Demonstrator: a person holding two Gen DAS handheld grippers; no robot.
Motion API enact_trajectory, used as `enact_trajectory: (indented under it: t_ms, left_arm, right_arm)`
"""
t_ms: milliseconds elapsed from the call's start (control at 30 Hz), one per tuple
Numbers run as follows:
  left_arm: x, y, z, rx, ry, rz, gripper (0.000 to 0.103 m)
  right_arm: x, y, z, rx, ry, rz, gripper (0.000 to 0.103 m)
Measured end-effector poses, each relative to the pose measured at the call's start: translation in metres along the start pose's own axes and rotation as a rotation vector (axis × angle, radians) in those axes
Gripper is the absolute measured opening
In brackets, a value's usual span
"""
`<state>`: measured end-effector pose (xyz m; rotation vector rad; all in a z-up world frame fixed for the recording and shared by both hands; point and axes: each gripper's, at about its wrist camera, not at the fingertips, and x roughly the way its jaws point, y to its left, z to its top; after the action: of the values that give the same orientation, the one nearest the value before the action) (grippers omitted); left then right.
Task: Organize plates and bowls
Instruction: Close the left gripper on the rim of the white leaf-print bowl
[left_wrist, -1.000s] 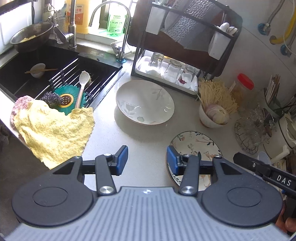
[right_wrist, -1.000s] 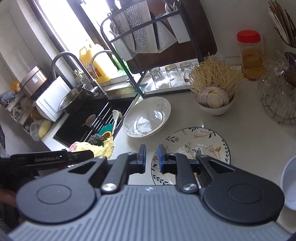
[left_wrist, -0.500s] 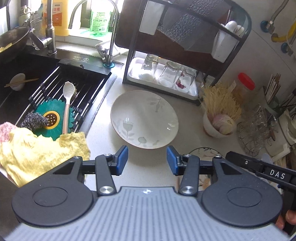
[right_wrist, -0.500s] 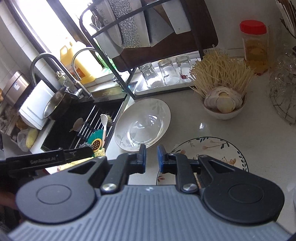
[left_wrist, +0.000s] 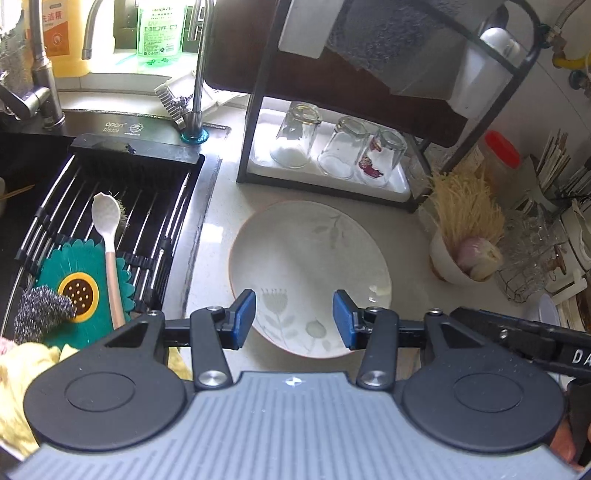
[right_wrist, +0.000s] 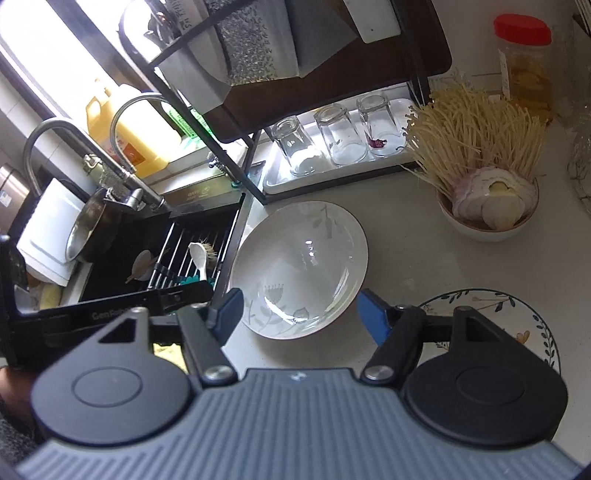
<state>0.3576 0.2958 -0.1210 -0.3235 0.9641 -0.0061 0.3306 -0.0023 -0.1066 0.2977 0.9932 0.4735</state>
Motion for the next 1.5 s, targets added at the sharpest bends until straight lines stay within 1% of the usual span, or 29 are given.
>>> enact_trajectory:
  t_ms: [67, 167, 300, 400, 533, 700, 767, 800, 833, 900, 967, 1000, 1033, 1067, 1133, 1200, 1233, 1267, 1367, 1400, 1433, 1500]
  left_arm:
    - [0.014, 0.011, 0.006, 0.001, 0.021, -0.008, 0.052]
    - [0.033, 0.022, 0.013, -0.003, 0.049, -0.022, 0.052]
    - [0.052, 0.031, 0.018, -0.025, 0.065, -0.034, 0.052]
    - [0.067, 0.039, 0.024, -0.031, 0.085, -0.03, 0.052]
    - [0.082, 0.052, 0.031, -0.017, 0.126, -0.067, 0.051]
    - [0.096, 0.063, 0.037, -0.002, 0.151, -0.099, 0.051]
    - [0.101, 0.066, 0.038, -0.012, 0.155, -0.103, 0.048]
    - [0.104, 0.067, 0.039, -0.018, 0.161, -0.103, 0.046]
    - [0.107, 0.068, 0.039, -0.021, 0.166, -0.105, 0.042]
    - [0.111, 0.07, 0.04, -0.028, 0.174, -0.109, 0.039]
    - [0.115, 0.072, 0.041, -0.035, 0.187, -0.113, 0.034]
    - [0.117, 0.073, 0.042, -0.041, 0.193, -0.111, 0.032]
    - [0.117, 0.074, 0.043, -0.05, 0.196, -0.105, 0.028]
    - [0.117, 0.075, 0.044, -0.052, 0.188, -0.101, 0.026]
    - [0.116, 0.074, 0.047, -0.034, 0.173, -0.081, 0.024]
    - [0.117, 0.074, 0.047, -0.03, 0.172, -0.083, 0.022]
    - [0.118, 0.075, 0.047, -0.037, 0.175, -0.088, 0.021]
    - [0.118, 0.075, 0.047, -0.035, 0.176, -0.09, 0.019]
    - [0.119, 0.073, 0.046, -0.018, 0.177, -0.093, 0.019]
    - [0.12, 0.073, 0.046, -0.019, 0.178, -0.097, 0.019]
    - [0.121, 0.074, 0.045, -0.02, 0.178, -0.102, 0.019]
    - [0.124, 0.074, 0.046, -0.028, 0.181, -0.108, 0.019]
  right_arm:
    - [0.008, 0.002, 0.002, -0.011, -0.022, -0.017, 0.071]
    - [0.025, 0.002, 0.007, -0.014, -0.028, -0.05, 0.07]
    - [0.048, -0.008, 0.014, 0.056, 0.005, -0.084, 0.07]
    - [0.066, -0.013, 0.015, 0.084, 0.04, -0.14, 0.07]
    - [0.083, -0.015, 0.015, 0.096, 0.067, -0.193, 0.07]
    - [0.098, -0.022, 0.017, 0.133, 0.08, -0.222, 0.068]
    - [0.104, -0.023, 0.017, 0.136, 0.089, -0.236, 0.063]
    - [0.107, -0.023, 0.017, 0.141, 0.096, -0.244, 0.059]
    - [0.109, -0.024, 0.017, 0.15, 0.1, -0.253, 0.057]
    - [0.113, -0.022, 0.018, 0.12, 0.1, -0.286, 0.056]
    - [0.117, -0.022, 0.02, 0.101, 0.105, -0.306, 0.056]
    - [0.119, -0.023, 0.022, 0.113, 0.111, -0.303, 0.056]
    - [0.121, -0.024, 0.023, 0.121, 0.116, -0.3, 0.056]
    - [0.122, -0.024, 0.024, 0.123, 0.118, -0.297, 0.054]
    - [0.124, -0.022, 0.026, 0.096, 0.118, -0.294, 0.052]
    - [0.128, -0.023, 0.027, 0.084, 0.129, -0.293, 0.052]
    - [0.132, -0.025, 0.026, 0.092, 0.14, -0.288, 0.05]
    - [0.134, -0.027, 0.026, 0.101, 0.149, -0.288, 0.044]
    - [0.138, -0.03, 0.027, 0.096, 0.151, -0.287, 0.04]
    - [0.138, -0.031, 0.027, 0.098, 0.151, -0.283, 0.037]
    - [0.139, -0.032, 0.028, 0.098, 0.152, -0.273, 0.028]
    - [0.141, -0.031, 0.029, 0.085, 0.151, -0.255, 0.025]
